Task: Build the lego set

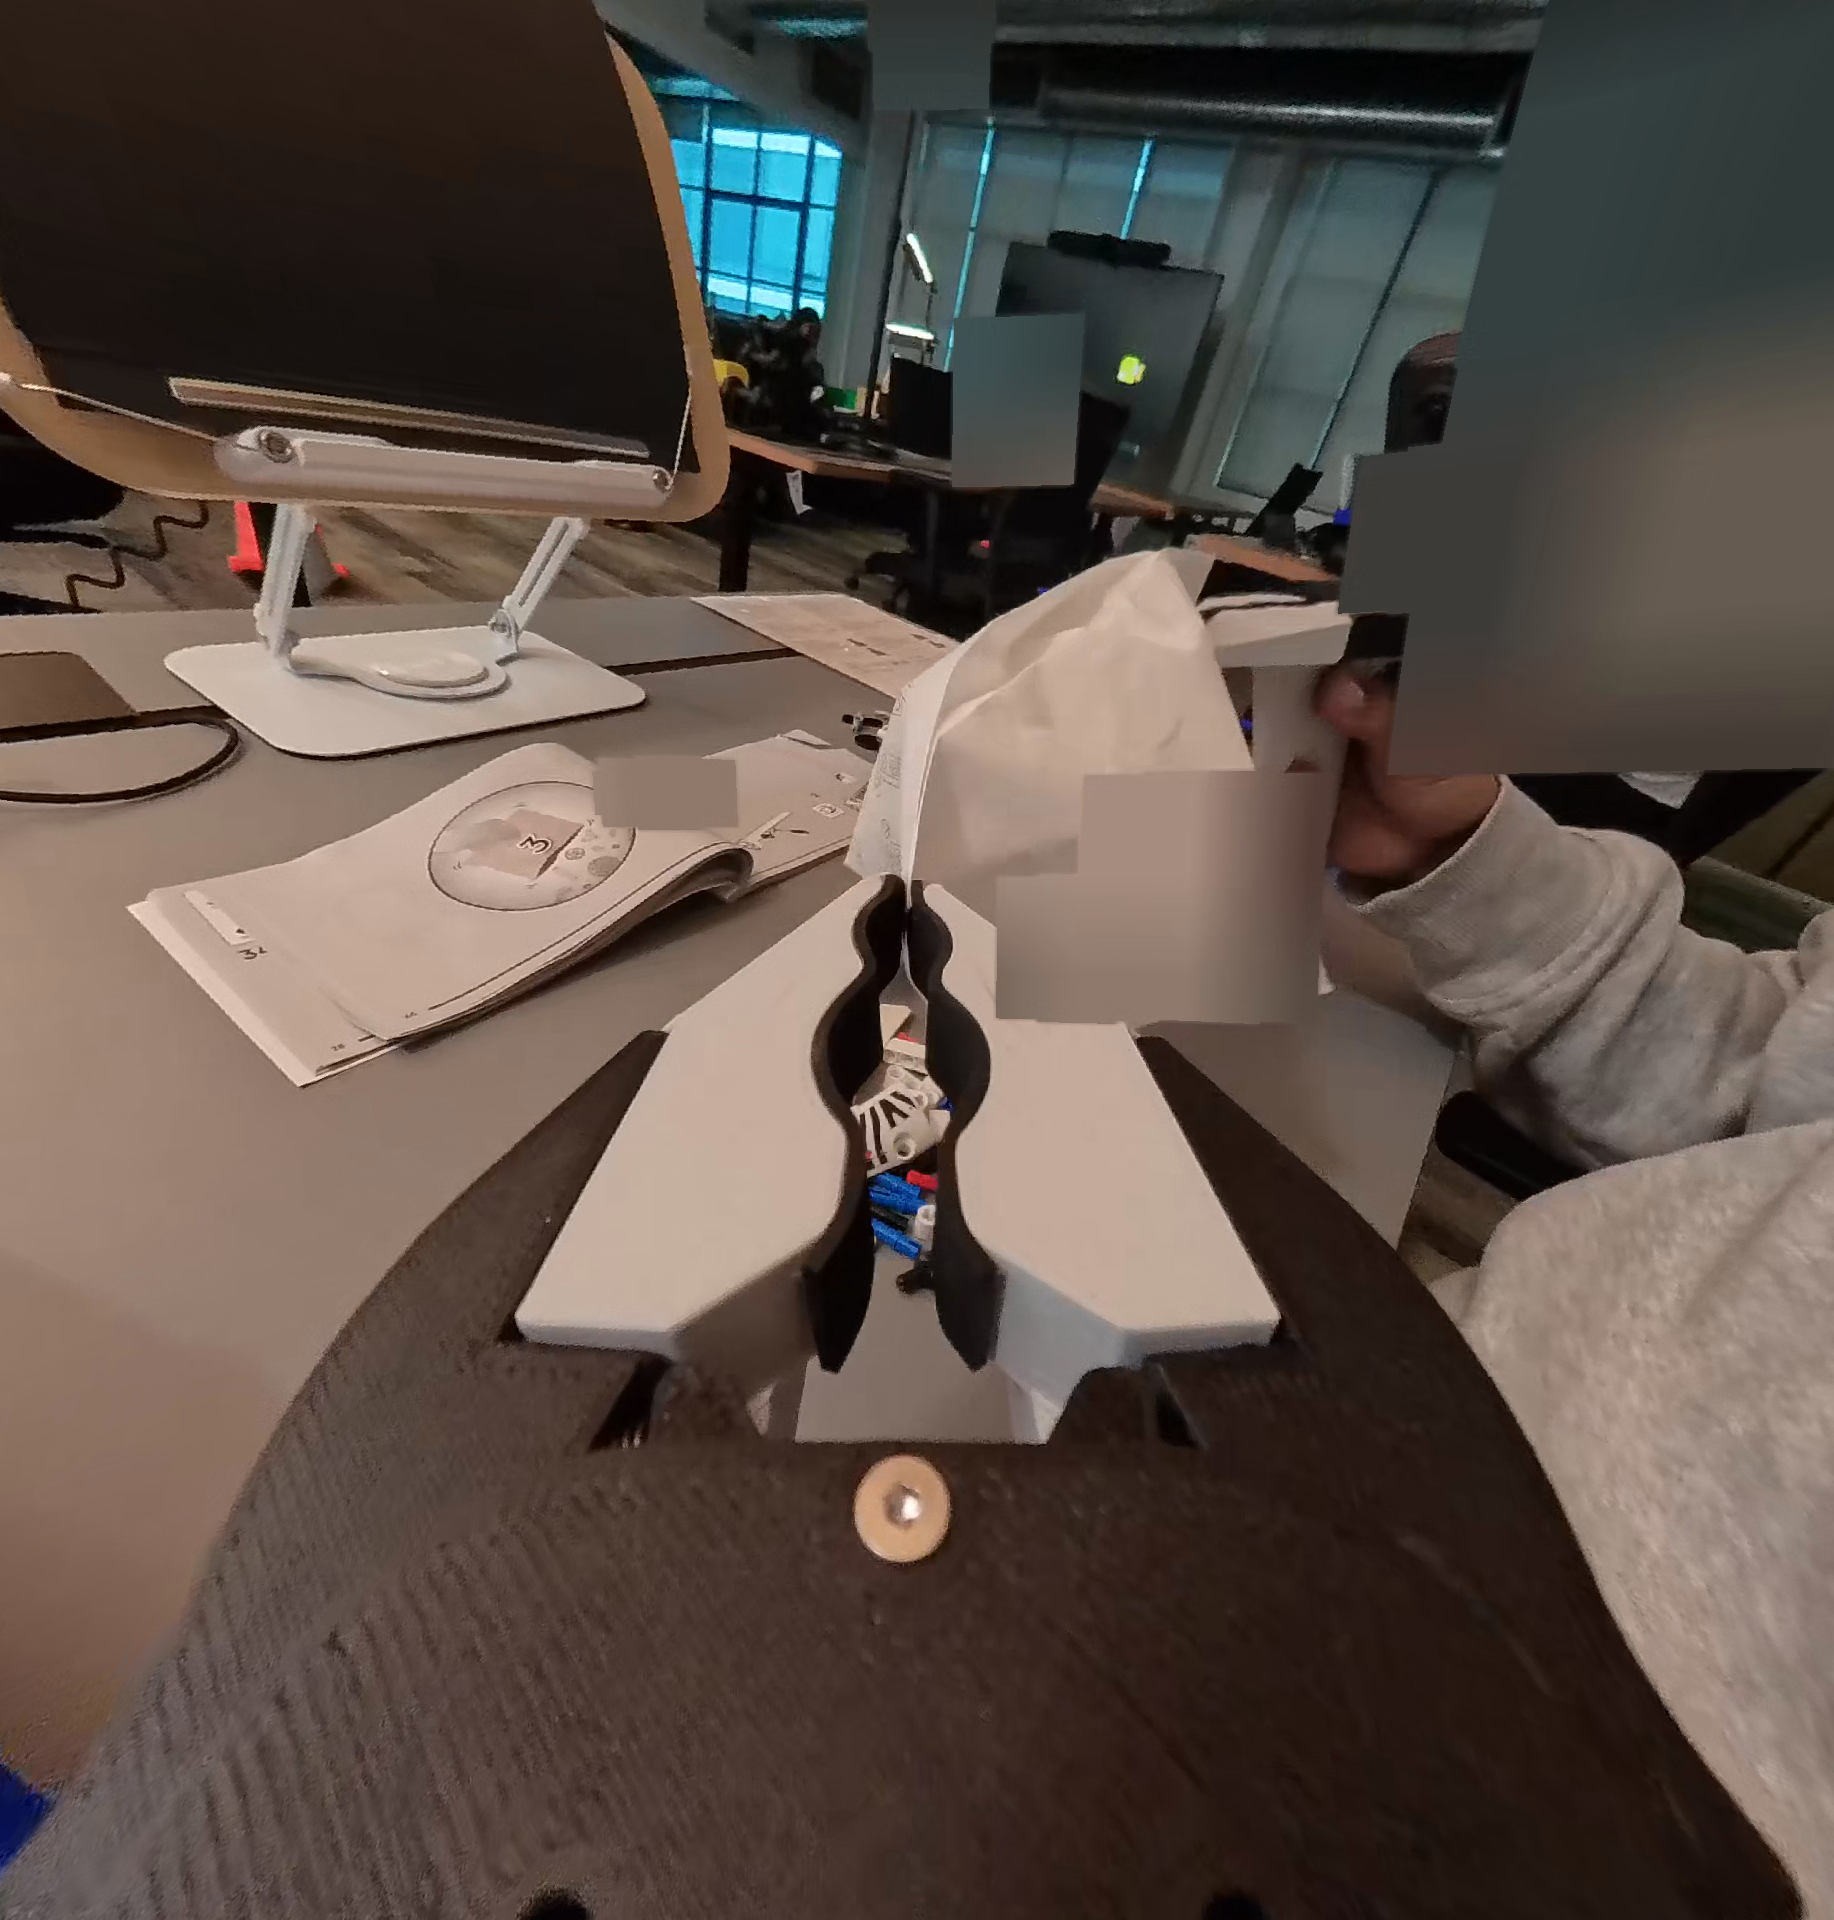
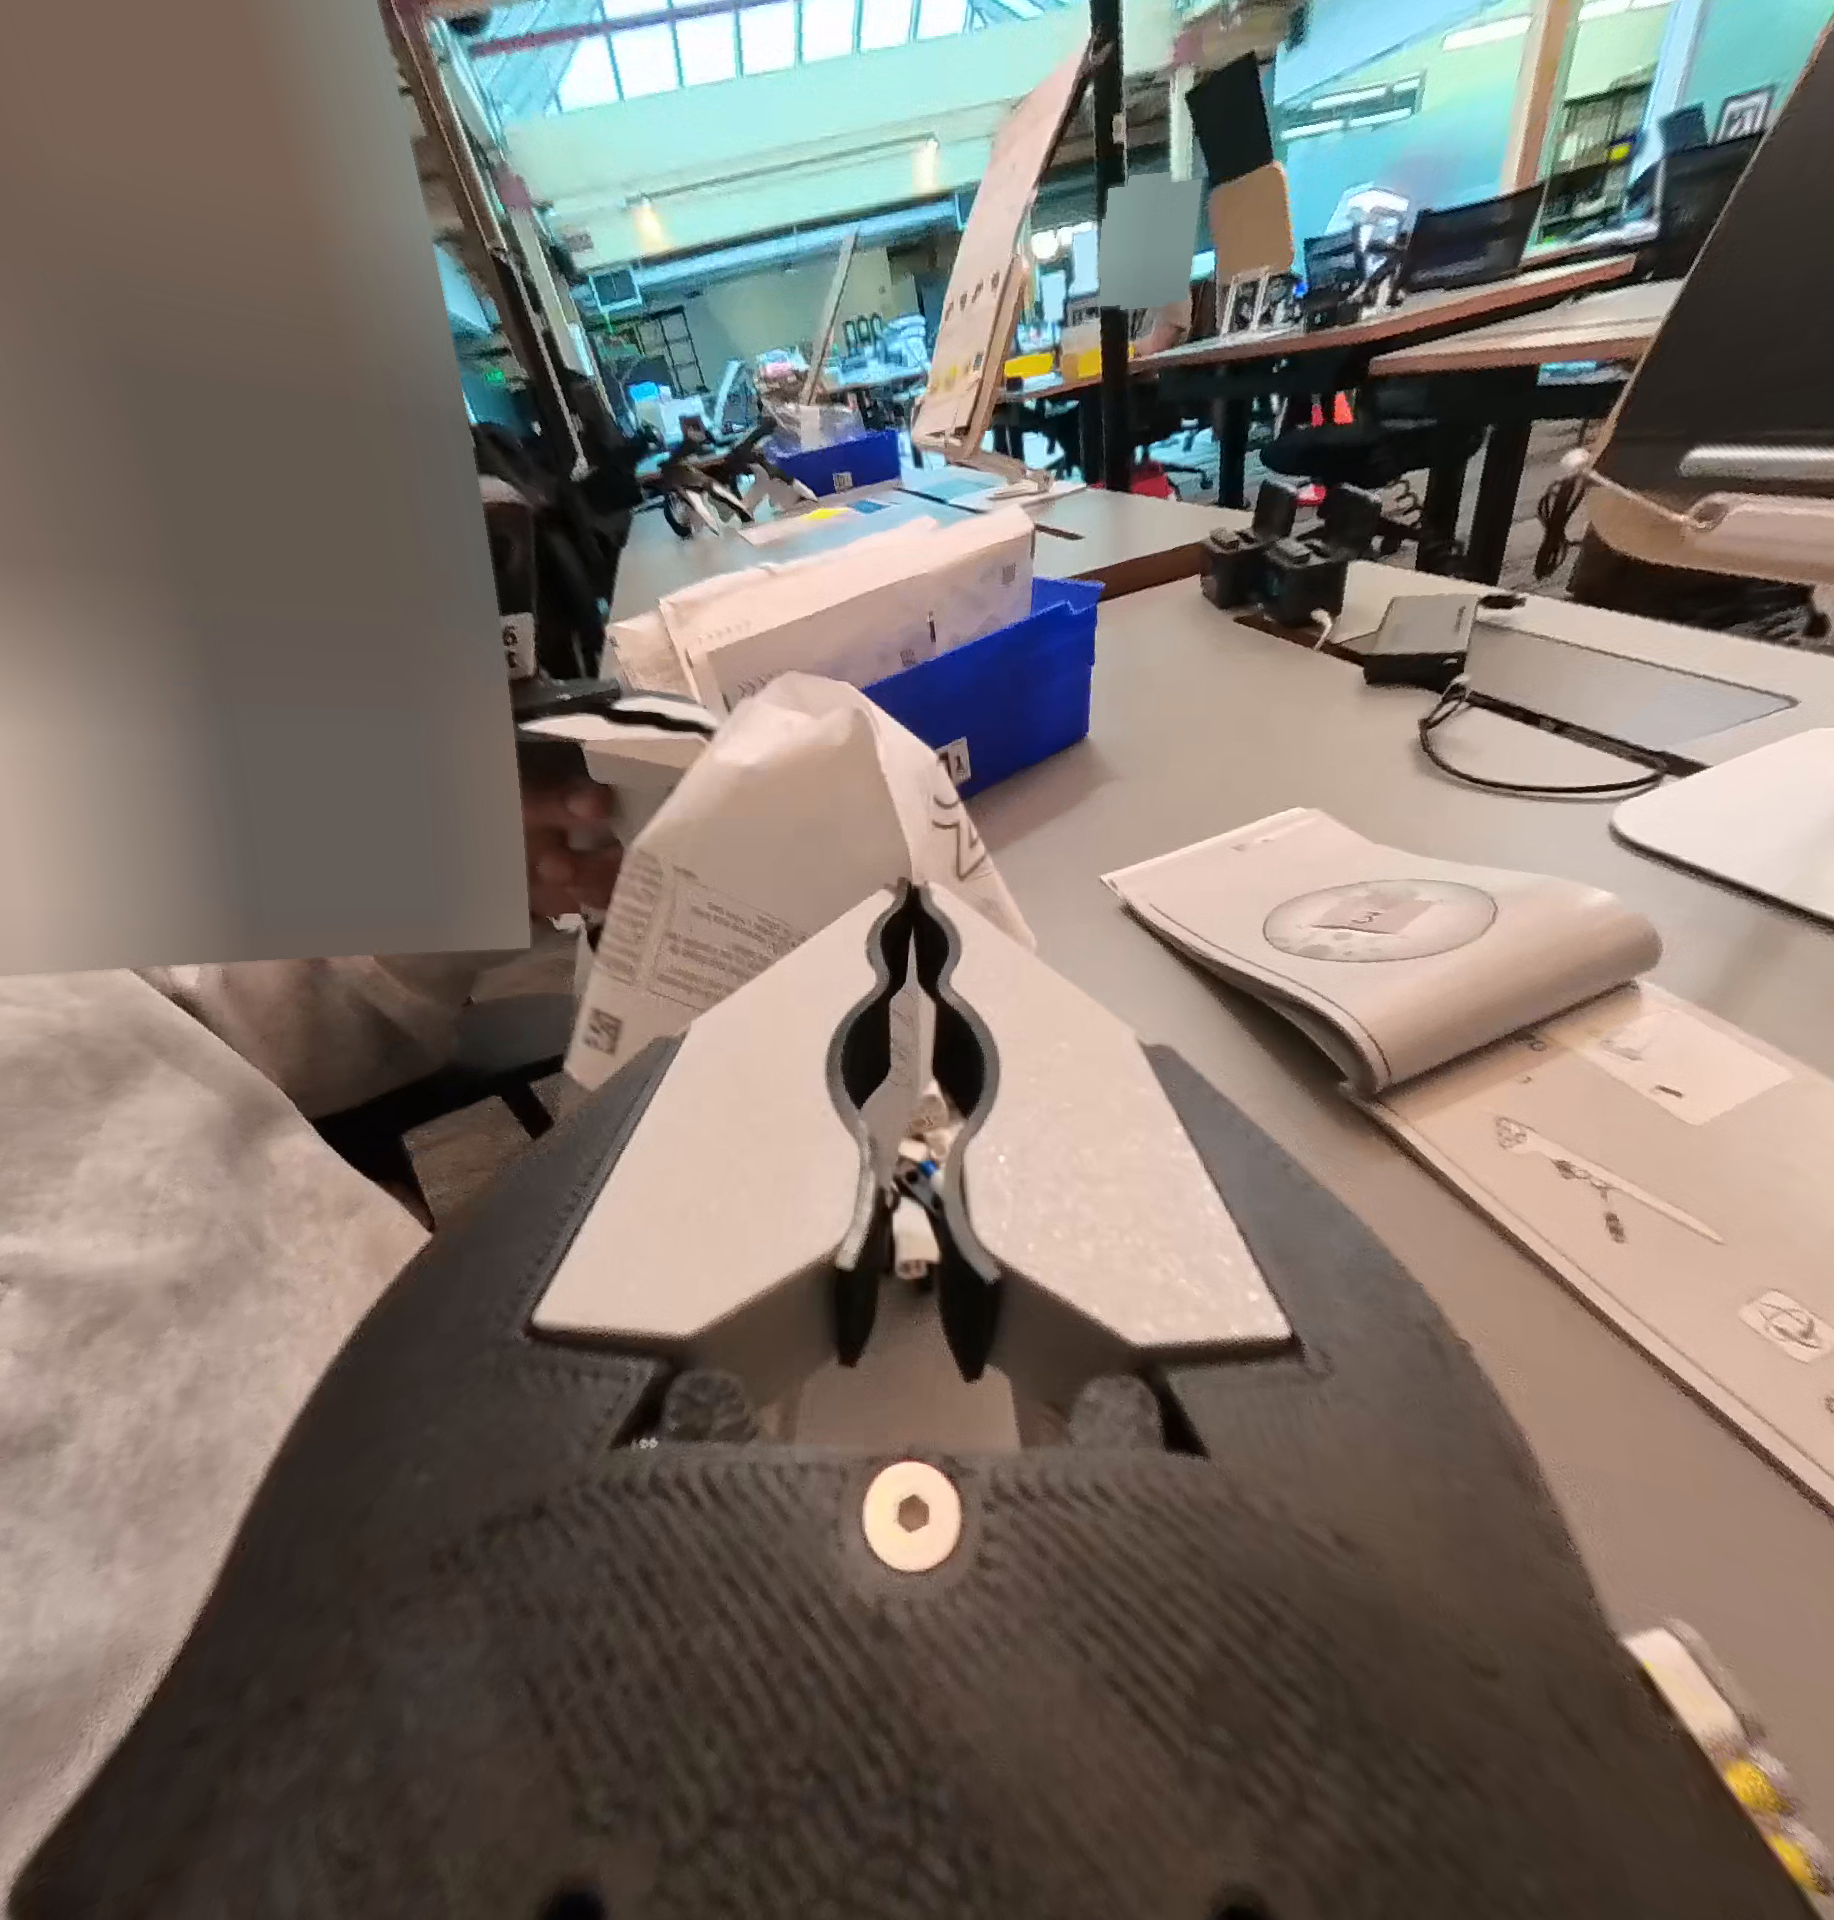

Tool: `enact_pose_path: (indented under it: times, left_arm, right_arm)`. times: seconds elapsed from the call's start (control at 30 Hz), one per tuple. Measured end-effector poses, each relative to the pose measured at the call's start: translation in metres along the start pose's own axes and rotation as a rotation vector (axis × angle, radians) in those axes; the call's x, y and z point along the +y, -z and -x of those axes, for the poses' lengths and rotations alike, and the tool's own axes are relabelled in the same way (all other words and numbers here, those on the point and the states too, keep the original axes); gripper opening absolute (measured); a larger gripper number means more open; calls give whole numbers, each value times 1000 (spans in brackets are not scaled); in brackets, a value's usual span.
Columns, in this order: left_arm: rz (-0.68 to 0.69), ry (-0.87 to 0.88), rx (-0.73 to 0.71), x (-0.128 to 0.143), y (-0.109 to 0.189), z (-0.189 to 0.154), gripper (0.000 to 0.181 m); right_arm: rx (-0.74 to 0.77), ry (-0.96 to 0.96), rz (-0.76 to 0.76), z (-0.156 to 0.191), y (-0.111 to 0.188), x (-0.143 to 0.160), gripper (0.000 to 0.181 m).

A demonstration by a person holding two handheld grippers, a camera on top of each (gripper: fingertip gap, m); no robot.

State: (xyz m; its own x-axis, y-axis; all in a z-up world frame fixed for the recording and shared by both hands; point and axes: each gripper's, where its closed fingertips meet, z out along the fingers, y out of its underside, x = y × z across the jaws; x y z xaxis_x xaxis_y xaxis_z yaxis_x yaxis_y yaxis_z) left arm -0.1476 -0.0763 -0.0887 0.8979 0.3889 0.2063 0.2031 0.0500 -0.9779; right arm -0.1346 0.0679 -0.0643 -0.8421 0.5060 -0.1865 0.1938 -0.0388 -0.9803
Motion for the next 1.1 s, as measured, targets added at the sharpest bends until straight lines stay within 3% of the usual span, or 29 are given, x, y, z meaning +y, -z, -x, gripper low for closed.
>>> enact_pose_path:
  times: [0.3, 0.43, 0.57, 0.67, 0.77, 0.9, 1.1]
  left_arm:
    - [-5, -1, 7, -5, 6, -6, 0]
    - [55, -56, -7, 7, -1, -10, 0]
    - [23, -9, 29, 1, 1, -14, 0]
    - [69, -79, -34, 7, -3, -8, 0]
    - [-1, -18, -19, -9, 2, -7, 0]
    - [-62, -32, -56, -32, 7, -5, 0]
    - [-261, -68, -302, -100, 54, 23, 0]
  right_arm:
    - [48, 67, 10, -3, 3, -1, 0]
    - [72, 106, 78, -4, -2, 13, 0]
    - [29, 38, 6, -1, 3, 3, 0]
    - [78, 103, 66, -5, -1, 13, 0]
    - [57, 55, -14, -5, 10, -2, 0]
    - [87, 77, 9, -8, 11, 4, 0]
    - [117, 17, -79, -13, 32, 5, 17]
